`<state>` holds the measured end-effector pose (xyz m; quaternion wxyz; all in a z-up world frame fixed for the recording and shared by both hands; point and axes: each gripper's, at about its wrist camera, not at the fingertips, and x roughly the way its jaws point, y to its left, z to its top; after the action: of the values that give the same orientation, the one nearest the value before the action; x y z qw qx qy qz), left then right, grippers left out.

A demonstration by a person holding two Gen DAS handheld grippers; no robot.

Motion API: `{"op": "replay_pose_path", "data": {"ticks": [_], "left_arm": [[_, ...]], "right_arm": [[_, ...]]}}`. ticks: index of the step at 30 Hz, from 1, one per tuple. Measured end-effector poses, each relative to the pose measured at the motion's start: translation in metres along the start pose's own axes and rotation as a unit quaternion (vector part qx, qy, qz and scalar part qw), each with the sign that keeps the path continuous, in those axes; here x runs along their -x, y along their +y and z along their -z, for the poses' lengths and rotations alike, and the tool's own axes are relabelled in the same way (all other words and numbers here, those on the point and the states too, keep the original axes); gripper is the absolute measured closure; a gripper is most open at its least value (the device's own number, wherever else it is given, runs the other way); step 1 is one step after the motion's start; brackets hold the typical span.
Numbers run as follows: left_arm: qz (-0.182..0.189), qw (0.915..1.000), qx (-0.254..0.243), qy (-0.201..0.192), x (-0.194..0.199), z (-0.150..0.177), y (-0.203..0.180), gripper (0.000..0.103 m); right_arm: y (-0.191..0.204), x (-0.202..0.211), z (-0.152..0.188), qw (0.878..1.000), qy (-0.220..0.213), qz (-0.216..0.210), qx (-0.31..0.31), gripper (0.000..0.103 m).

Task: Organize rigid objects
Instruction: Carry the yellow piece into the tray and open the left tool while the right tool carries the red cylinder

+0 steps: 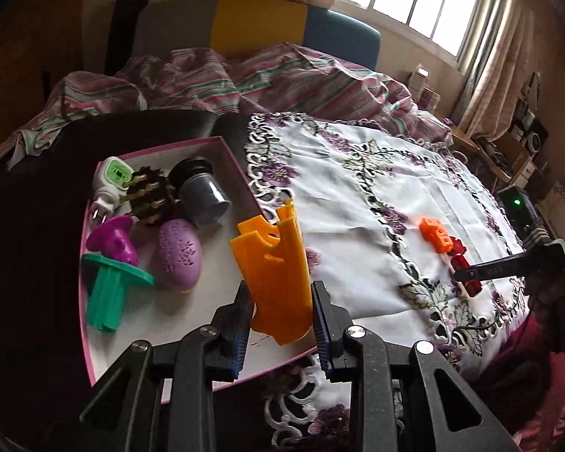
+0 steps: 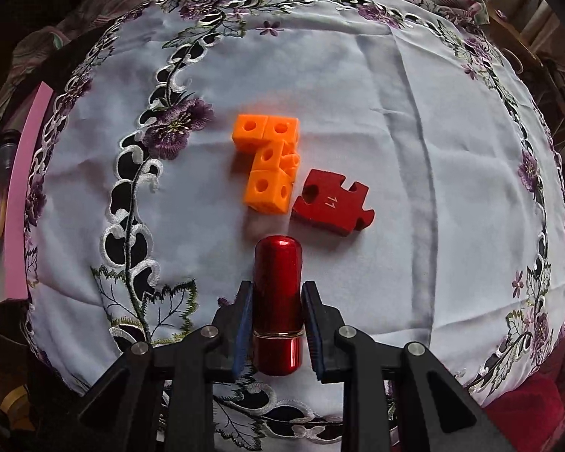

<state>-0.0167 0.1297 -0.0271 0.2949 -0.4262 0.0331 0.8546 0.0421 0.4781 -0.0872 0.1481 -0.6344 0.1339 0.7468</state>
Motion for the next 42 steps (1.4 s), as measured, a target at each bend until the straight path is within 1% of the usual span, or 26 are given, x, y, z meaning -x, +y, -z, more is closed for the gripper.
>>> {"op": "replay_pose_path", "data": {"ticks": [5,11,15,20,22,24,29,34,36,39,42], "left_arm": [[-0.019,0.9997,0.016,0.004,-0.003,0.004,0.016,0.073],[-0.051,0.9981,0.032,0.014,-0.01,0.011,0.039,0.073],[-0.069,0.9965,0.042,0.023,-0.015,0.017,0.052,0.073],[-0.086,0.9944,0.051,0.033,-0.021,0.023,0.063,0.073],[-0.09,0.9935,0.057,0.04,-0.025,0.026,0.067,0.073],[-0.092,0.9928,0.062,0.044,-0.029,0.028,0.07,0.073],[-0.101,0.9915,0.065,0.049,-0.033,0.033,0.077,0.073],[-0.104,0.9909,0.069,0.05,-0.034,0.035,0.079,0.073],[-0.098,0.9909,0.078,0.048,-0.033,0.035,0.081,0.072],[-0.099,0.9901,0.089,0.044,-0.031,0.035,0.084,0.067],[-0.097,0.9903,0.092,0.037,-0.026,0.035,0.085,0.067]], "right_arm": [[0.009,0.005,0.001,1.0,-0.012,-0.004,0.016,0.078],[0.019,0.015,0.0,0.998,-0.038,-0.032,0.024,0.078],[0.028,0.019,0.003,0.996,-0.065,-0.056,0.032,0.078],[0.059,0.027,-0.008,0.989,-0.106,-0.09,0.046,0.078],[0.071,0.029,-0.011,0.986,-0.121,-0.105,0.05,0.078],[0.079,0.039,-0.006,0.982,-0.135,-0.12,0.054,0.078],[0.106,0.044,-0.009,0.975,-0.154,-0.15,0.063,0.078],[0.126,0.039,-0.011,0.971,-0.154,-0.169,0.071,0.078],[0.133,0.04,-0.009,0.969,-0.156,-0.176,0.072,0.078],[0.144,0.043,-0.007,0.965,-0.162,-0.188,0.081,0.078],[0.155,0.045,-0.006,0.963,-0.163,-0.196,0.088,0.078]]}}
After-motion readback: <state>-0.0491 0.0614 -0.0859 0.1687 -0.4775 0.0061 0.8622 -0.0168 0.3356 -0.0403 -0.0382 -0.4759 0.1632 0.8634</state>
